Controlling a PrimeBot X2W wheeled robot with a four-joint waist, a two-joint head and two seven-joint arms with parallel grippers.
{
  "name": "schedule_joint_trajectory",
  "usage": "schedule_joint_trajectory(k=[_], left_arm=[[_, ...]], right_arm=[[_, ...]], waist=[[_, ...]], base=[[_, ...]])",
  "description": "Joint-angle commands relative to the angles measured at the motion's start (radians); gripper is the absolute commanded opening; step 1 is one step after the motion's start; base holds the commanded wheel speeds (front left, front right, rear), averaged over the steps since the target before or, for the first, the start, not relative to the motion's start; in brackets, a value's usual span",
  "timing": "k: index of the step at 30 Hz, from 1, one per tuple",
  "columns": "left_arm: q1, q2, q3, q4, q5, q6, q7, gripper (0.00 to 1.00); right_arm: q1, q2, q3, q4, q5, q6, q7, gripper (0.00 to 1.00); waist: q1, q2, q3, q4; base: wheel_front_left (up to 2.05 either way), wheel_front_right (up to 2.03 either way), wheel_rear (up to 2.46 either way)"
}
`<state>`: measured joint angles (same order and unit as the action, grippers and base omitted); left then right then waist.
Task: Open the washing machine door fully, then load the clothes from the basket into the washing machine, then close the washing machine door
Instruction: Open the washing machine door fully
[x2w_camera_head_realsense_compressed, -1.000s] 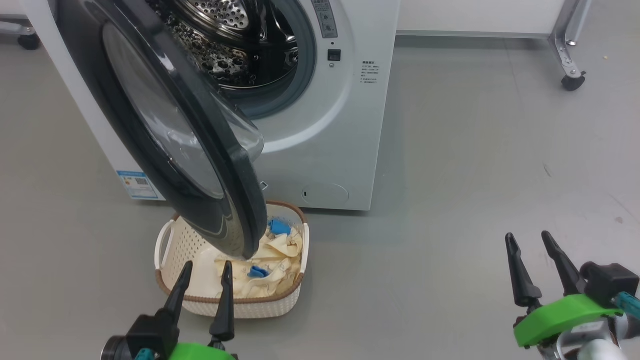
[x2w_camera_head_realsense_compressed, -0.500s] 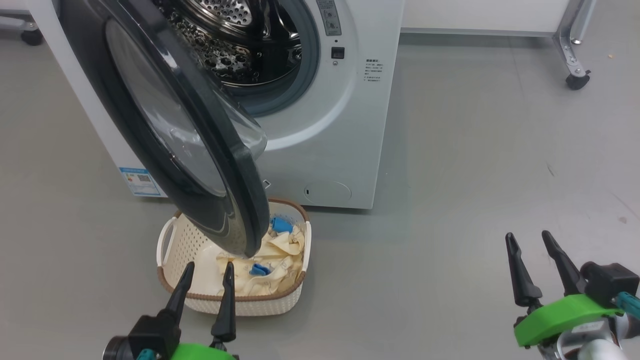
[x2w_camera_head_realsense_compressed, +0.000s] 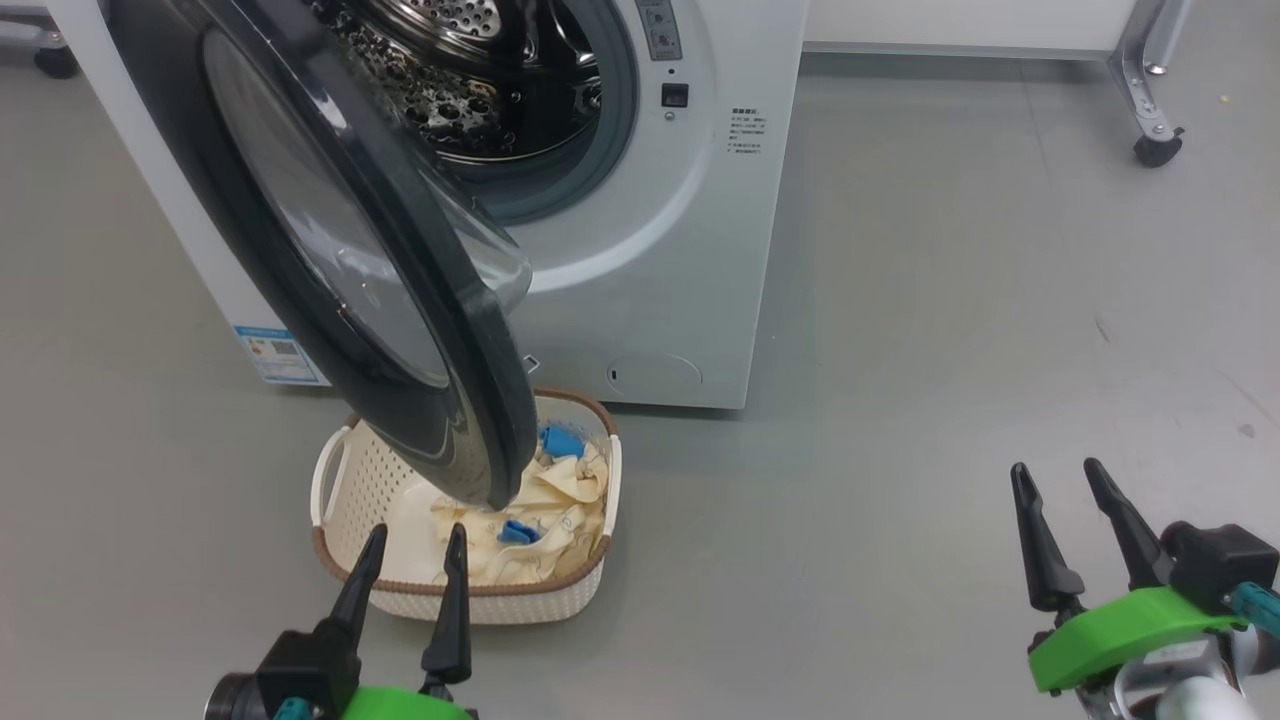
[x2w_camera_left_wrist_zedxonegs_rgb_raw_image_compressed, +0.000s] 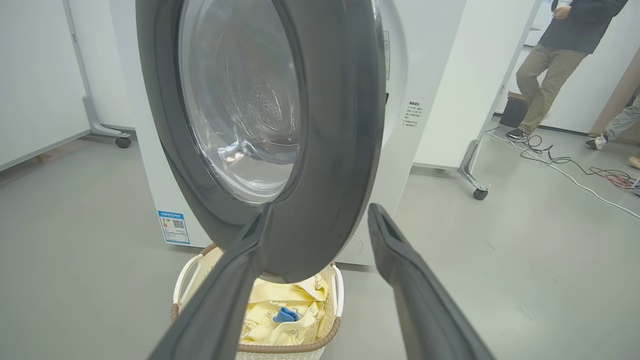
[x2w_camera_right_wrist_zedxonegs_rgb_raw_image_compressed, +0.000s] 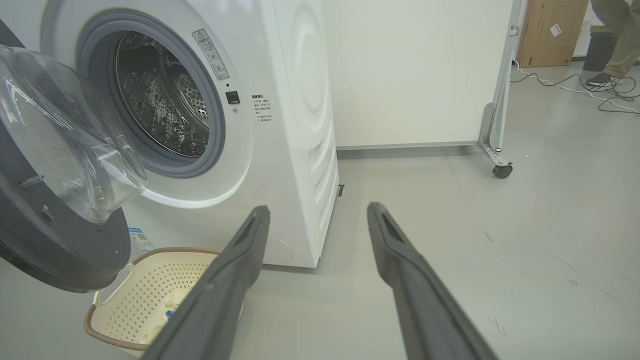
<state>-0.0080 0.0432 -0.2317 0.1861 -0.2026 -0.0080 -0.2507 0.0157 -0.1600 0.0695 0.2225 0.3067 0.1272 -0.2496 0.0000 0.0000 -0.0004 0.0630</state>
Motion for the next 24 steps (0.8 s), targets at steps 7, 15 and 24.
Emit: schedule_joint_trajectory(k=[7, 15, 24], left_arm=[[-0.025, 0.007, 0.03, -0.034, 0.003, 0.001, -0.011, 1.0], [-0.029, 0.007, 0.032, -0.032, 0.002, 0.0, -0.011, 1.0], [-0.029, 0.007, 0.029, -0.029, -0.001, -0.013, -0.011, 0.0]], right_arm=[[-0.032, -0.028, 0.012, -0.029, -0.004, 0.003, -0.012, 1.0], [-0.037, -0.028, 0.014, -0.026, -0.003, 0.003, -0.012, 1.0], [-0.04, -0.026, 0.017, -0.026, -0.012, 0.003, -0.012, 1.0]], waist=[[0.0, 0.0, 0.001, -0.002], [0.0, 0.0, 0.002, -0.004], [0.0, 0.0, 0.003, -0.007]], base=[[0.0, 0.0, 0.0], [0.0, 0.0, 0.0], [0.0, 0.0, 0.0]])
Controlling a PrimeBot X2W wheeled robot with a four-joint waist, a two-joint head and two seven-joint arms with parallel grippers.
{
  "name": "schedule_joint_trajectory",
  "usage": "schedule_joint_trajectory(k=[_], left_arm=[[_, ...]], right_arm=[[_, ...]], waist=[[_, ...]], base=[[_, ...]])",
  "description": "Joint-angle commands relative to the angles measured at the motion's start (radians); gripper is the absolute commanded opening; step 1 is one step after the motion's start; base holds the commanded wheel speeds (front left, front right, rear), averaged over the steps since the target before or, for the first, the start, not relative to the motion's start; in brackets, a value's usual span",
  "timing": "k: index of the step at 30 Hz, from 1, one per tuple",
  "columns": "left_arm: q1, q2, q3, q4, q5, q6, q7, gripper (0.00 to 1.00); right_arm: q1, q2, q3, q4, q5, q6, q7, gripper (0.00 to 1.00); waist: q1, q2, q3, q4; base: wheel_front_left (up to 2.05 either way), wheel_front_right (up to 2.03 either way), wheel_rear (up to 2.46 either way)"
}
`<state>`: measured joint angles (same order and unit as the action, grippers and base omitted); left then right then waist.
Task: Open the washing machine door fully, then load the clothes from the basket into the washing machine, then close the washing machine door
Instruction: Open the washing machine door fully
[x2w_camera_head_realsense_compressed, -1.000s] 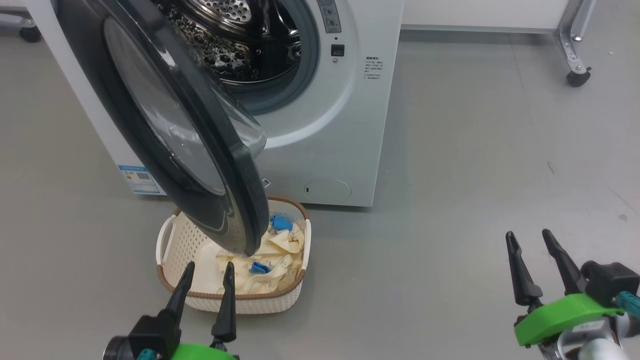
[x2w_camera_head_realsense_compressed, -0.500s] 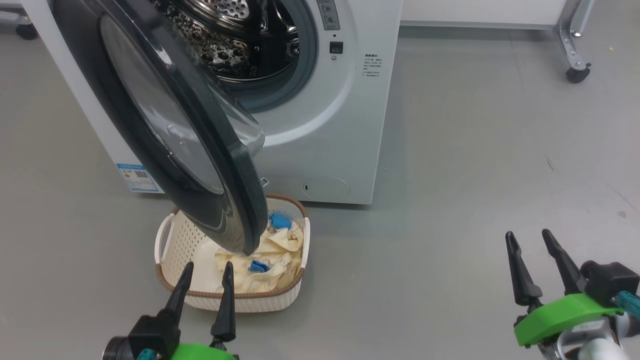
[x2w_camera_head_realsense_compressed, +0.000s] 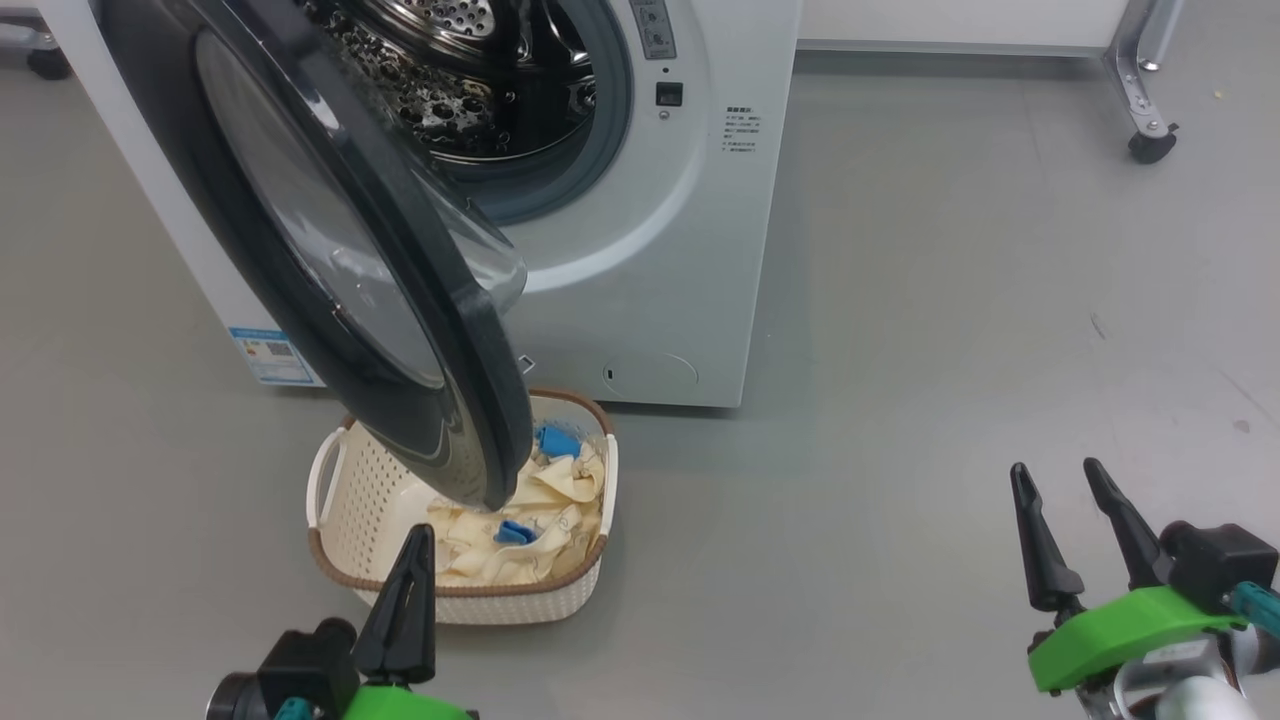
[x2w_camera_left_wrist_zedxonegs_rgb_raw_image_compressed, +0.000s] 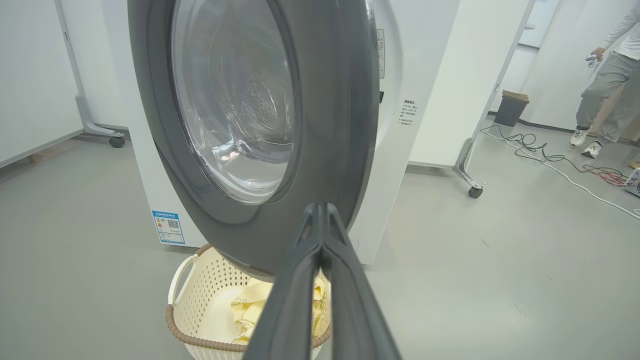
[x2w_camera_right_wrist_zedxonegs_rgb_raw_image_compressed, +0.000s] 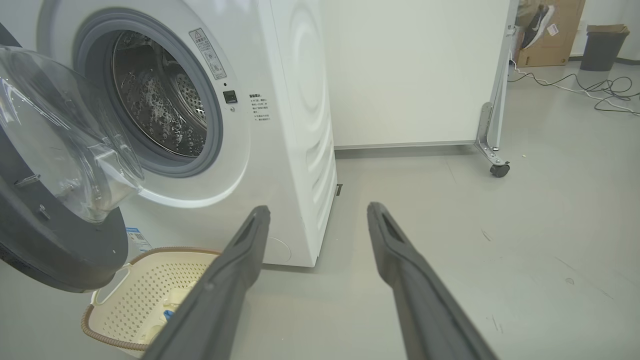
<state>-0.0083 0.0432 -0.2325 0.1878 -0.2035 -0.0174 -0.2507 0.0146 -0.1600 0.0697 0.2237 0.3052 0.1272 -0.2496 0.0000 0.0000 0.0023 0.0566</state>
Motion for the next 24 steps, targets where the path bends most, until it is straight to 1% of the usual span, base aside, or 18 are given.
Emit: schedule_joint_trajectory(k=[1, 11, 20, 24], left_arm=[[-0.028, 0.007, 0.031, -0.031, 0.0, -0.005, -0.011, 0.0], [-0.044, 0.007, 0.059, -0.082, 0.006, -0.011, -0.011, 0.0], [-0.111, 0.007, 0.102, -0.199, 0.017, -0.017, -0.011, 0.0], [-0.162, 0.007, 0.109, -0.251, 0.03, -0.029, -0.011, 0.0]], right_arm=[[-0.039, -0.025, 0.017, -0.028, -0.011, 0.003, -0.012, 1.0], [-0.044, -0.02, 0.023, -0.031, -0.015, 0.003, -0.012, 1.0], [-0.049, -0.015, 0.021, -0.036, -0.02, 0.003, -0.012, 1.0], [-0.053, -0.011, 0.023, -0.034, -0.02, 0.003, -0.012, 1.0]], waist=[[0.0, 0.0, 0.0, -0.001], [0.0, 0.0, 0.006, -0.013], [0.0, 0.0, 0.012, -0.019], [0.0, 0.0, 0.012, -0.022]], base=[[0.0, 0.0, 0.0], [0.0, 0.0, 0.0], [0.0, 0.0, 0.0], [0.0, 0.0, 0.0]])
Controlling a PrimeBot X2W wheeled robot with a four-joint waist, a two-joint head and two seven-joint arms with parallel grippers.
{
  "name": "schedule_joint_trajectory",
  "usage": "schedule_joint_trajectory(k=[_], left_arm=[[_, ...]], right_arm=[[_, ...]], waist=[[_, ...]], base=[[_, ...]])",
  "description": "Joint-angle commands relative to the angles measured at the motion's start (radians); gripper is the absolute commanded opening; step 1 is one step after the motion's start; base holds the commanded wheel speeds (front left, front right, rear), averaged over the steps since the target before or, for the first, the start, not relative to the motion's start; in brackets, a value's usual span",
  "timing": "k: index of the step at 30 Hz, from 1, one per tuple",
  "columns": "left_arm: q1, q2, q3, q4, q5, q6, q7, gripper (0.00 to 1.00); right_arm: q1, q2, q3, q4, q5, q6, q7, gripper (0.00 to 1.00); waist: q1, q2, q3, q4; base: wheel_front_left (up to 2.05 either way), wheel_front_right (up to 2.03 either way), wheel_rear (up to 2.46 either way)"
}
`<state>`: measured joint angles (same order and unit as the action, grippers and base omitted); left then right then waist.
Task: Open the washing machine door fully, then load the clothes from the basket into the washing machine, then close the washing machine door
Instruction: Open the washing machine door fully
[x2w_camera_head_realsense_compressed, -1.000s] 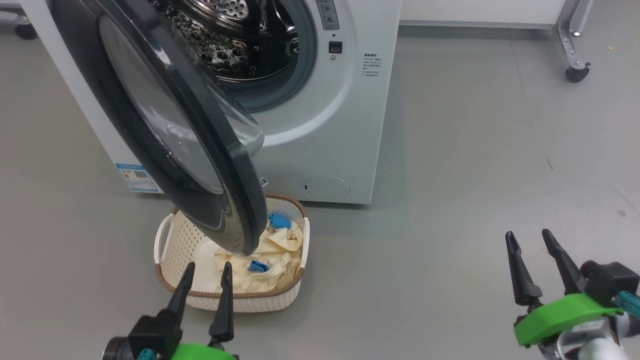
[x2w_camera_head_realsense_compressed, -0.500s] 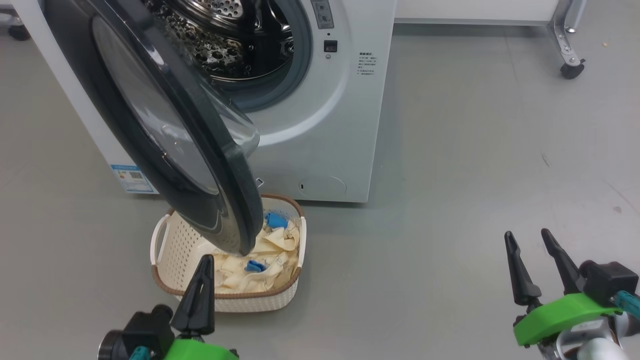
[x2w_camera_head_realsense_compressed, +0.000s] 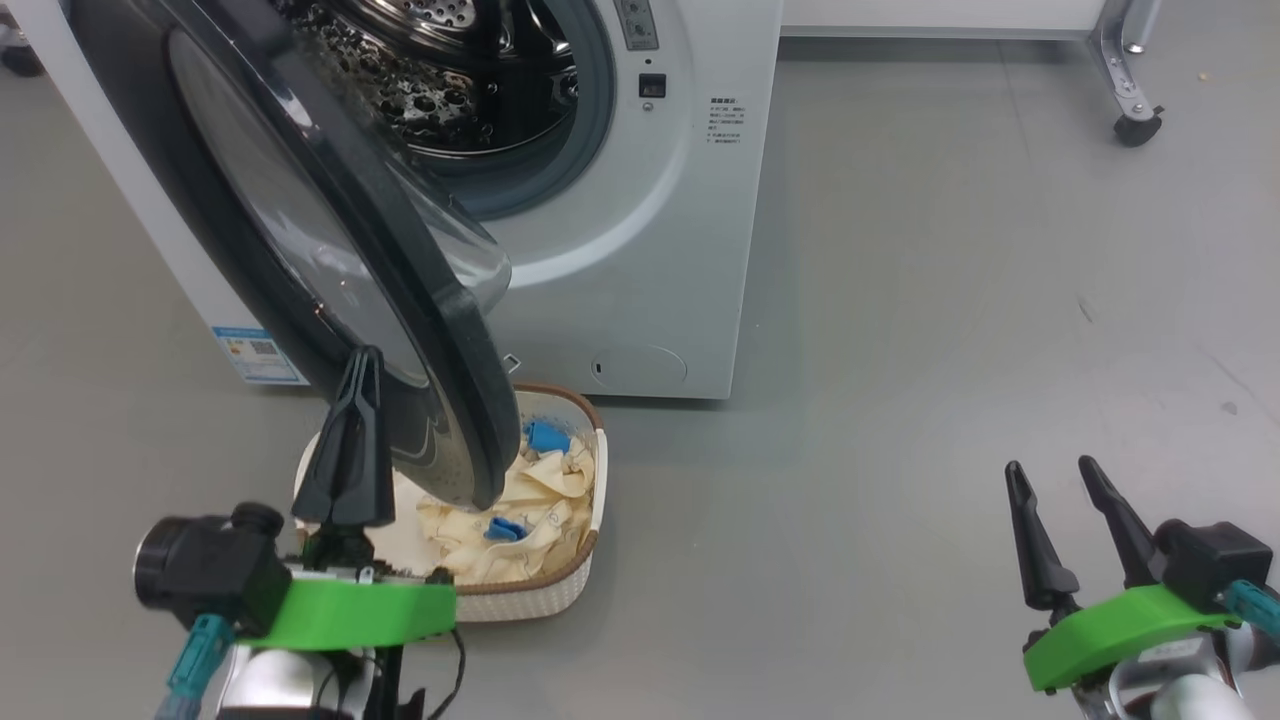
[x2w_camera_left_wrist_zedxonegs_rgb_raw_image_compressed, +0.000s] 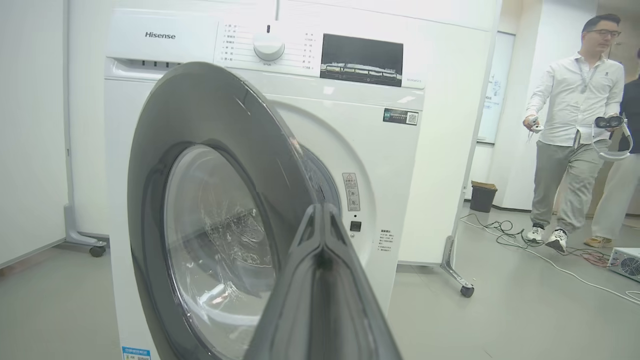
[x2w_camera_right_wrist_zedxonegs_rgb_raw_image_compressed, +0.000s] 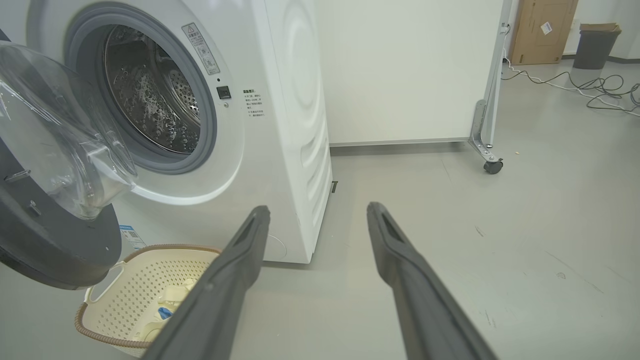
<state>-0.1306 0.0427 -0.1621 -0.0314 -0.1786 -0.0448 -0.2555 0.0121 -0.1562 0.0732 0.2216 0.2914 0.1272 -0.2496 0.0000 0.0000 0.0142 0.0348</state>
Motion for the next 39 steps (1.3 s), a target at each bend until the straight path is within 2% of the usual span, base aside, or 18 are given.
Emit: schedule_joint_trajectory(k=[1, 8, 13, 25, 39], left_arm=[[-0.055, 0.008, 0.036, -0.04, 0.008, -0.005, -0.006, 0.0], [-0.203, 0.008, -0.004, -0.094, 0.017, -0.013, -0.006, 0.0], [-0.273, 0.008, -0.066, -0.078, 0.011, -0.015, -0.006, 0.0], [-0.378, 0.008, -0.251, 0.222, -0.068, -0.02, 0.019, 0.0], [-0.465, 0.008, -0.3, 0.509, -0.207, 0.012, 0.078, 0.0]], right_arm=[[-0.052, -0.014, 0.02, -0.032, -0.006, 0.003, -0.012, 1.0], [-0.056, -0.006, 0.027, -0.03, -0.007, 0.003, -0.012, 1.0], [-0.057, -0.001, 0.031, -0.027, -0.006, 0.003, -0.012, 1.0], [-0.065, 0.009, 0.052, -0.02, -0.003, 0.003, -0.012, 1.0], [-0.074, 0.006, 0.091, -0.021, 0.012, 0.003, -0.012, 1.0]], waist=[[0.0, 0.0, 0.0, 0.0], [0.0, 0.0, -0.003, -0.01], [0.0, 0.0, -0.003, -0.022], [0.0, 0.0, -0.001, -0.057], [0.0, 0.0, 0.009, -0.088]], base=[[0.0, 0.0, 0.0], [0.0, 0.0, 0.0], [0.0, 0.0, 0.0], [0.0, 0.0, 0.0], [0.0, 0.0, 0.0]])
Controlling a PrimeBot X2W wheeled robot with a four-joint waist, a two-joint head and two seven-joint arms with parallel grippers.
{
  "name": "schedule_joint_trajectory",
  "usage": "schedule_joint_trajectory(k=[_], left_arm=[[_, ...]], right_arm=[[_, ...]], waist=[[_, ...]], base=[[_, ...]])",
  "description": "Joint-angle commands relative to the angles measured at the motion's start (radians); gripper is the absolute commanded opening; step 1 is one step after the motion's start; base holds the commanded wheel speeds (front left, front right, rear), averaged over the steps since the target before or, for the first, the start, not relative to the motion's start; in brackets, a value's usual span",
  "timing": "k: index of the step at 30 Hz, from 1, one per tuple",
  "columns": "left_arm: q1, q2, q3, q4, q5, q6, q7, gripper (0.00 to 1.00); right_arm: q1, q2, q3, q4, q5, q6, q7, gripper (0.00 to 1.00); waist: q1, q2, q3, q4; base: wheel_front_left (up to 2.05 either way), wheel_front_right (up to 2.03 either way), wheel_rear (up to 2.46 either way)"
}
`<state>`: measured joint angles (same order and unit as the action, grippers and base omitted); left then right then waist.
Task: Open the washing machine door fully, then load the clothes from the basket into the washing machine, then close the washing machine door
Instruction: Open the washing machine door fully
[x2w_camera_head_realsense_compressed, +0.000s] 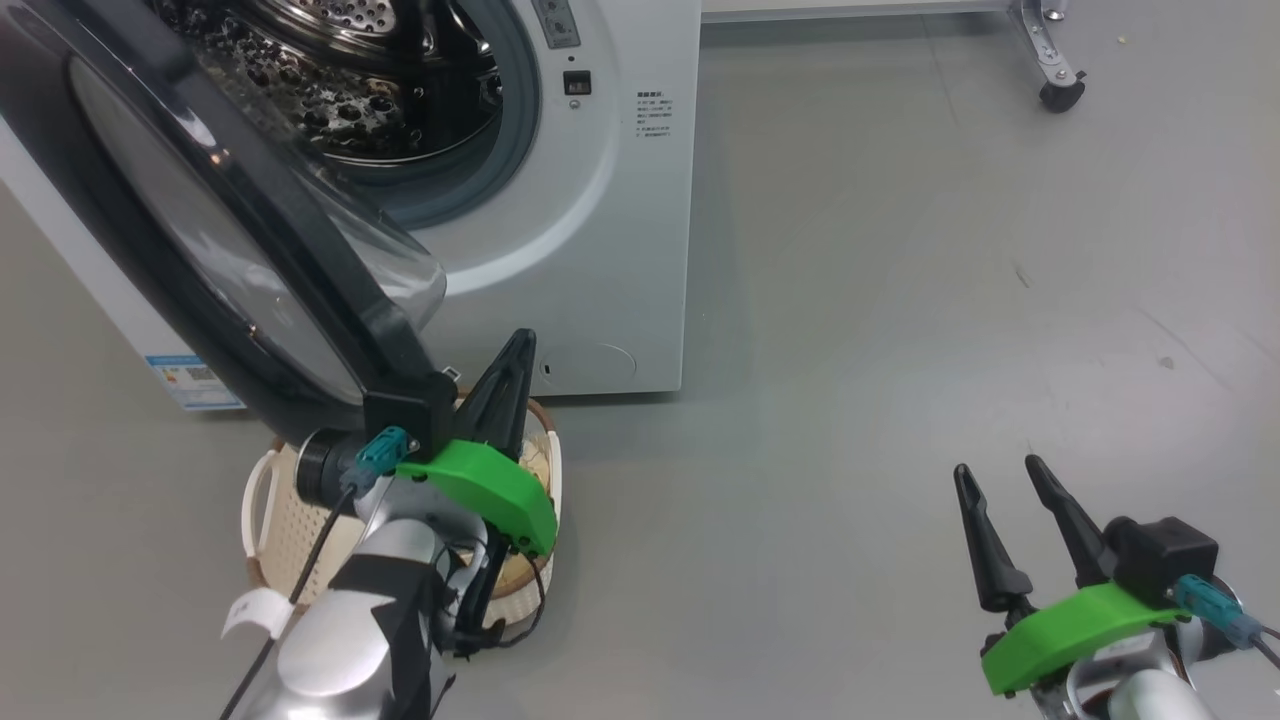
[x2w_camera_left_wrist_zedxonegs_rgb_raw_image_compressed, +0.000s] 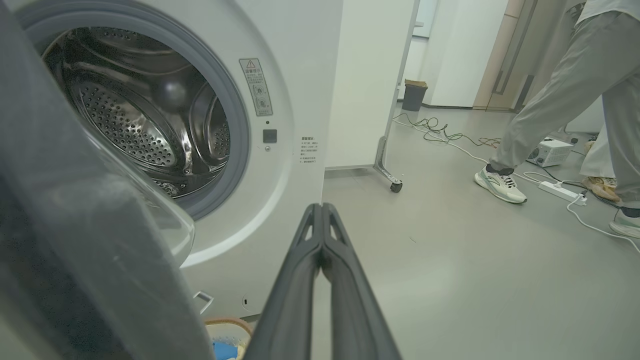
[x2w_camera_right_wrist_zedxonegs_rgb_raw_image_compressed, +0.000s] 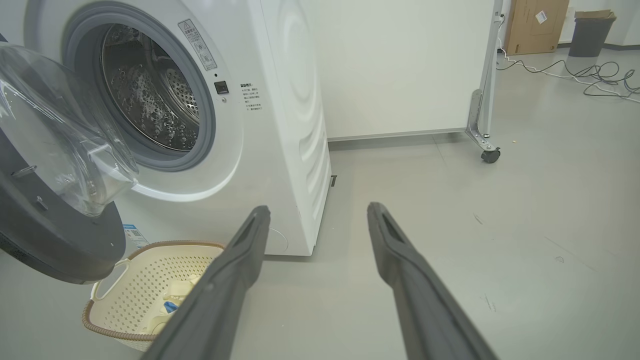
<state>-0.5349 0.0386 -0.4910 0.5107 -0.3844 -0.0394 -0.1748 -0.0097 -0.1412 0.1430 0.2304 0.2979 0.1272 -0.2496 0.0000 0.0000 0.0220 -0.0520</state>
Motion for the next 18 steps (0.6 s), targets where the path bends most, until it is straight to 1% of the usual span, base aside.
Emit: schedule_joint_trajectory(k=[1, 10, 18], left_arm=[[-0.067, 0.012, 0.029, -0.007, -0.009, 0.008, -0.001, 0.0], [-0.126, 0.012, 0.058, 0.177, -0.052, 0.025, -0.025, 0.0], [-0.154, 0.012, 0.064, 0.25, -0.065, 0.016, -0.058, 0.0]], right_arm=[[-0.053, -0.009, 0.024, -0.03, 0.006, 0.003, -0.012, 1.0], [-0.06, -0.009, 0.051, -0.033, 0.018, 0.003, -0.012, 1.0], [-0.057, -0.011, 0.055, -0.029, 0.024, 0.003, -0.012, 1.0]], waist=[[0.0, 0.0, 0.002, -0.003], [0.0, 0.0, 0.013, -0.016], [0.0, 0.0, 0.016, 0.002]], base=[[0.0, 0.0, 0.0], [0.0, 0.0, 0.0], [0.0, 0.0, 0.0]])
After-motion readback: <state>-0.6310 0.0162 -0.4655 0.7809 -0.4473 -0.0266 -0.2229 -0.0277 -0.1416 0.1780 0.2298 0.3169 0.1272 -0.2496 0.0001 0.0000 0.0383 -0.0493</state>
